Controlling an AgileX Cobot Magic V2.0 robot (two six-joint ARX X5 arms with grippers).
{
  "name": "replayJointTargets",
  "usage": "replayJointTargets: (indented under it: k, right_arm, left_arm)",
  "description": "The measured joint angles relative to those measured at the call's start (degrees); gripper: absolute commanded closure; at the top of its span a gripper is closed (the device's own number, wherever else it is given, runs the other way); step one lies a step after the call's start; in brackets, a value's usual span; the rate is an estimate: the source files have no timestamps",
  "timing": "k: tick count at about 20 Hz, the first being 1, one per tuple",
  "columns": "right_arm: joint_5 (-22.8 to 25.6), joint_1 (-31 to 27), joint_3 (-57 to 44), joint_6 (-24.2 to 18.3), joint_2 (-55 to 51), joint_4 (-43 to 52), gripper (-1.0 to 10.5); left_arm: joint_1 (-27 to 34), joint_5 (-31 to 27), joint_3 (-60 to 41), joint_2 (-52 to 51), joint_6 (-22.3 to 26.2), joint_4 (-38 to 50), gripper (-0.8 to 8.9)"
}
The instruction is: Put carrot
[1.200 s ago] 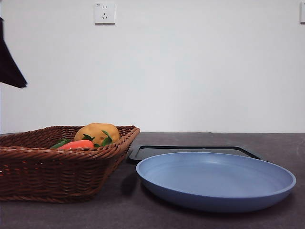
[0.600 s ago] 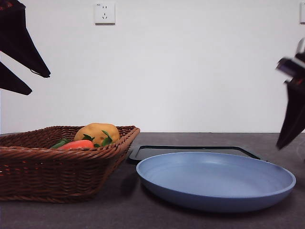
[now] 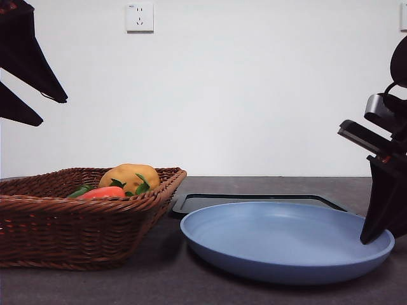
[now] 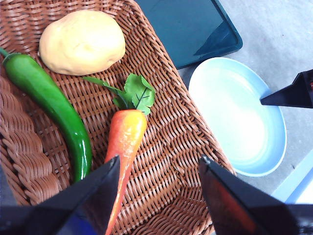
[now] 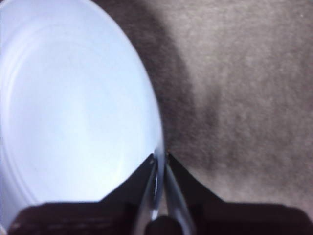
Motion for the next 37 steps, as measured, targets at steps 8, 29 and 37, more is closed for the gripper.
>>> replayJointTargets:
  k: [8, 29, 37]
  right_arm:
    - [0.5, 0.0, 0.0, -0.2, -10.4, -9.7, 9.4]
    - [0.5, 0.0, 0.0, -0.3, -27.7, -16.9, 9.4]
    - [0.5, 0.0, 0.0, -0.3, -27.8, -16.9, 9.4]
  left_arm:
    - [-4.7, -6.5, 0.0, 0.0, 0.9, 1.5, 4.62]
    - [-17.2, -26.2, 15.1, 31.7, 16.0, -1.8, 4.65]
    - [-17.5, -27.2, 15.2, 34.7, 17.3, -0.8, 7.04]
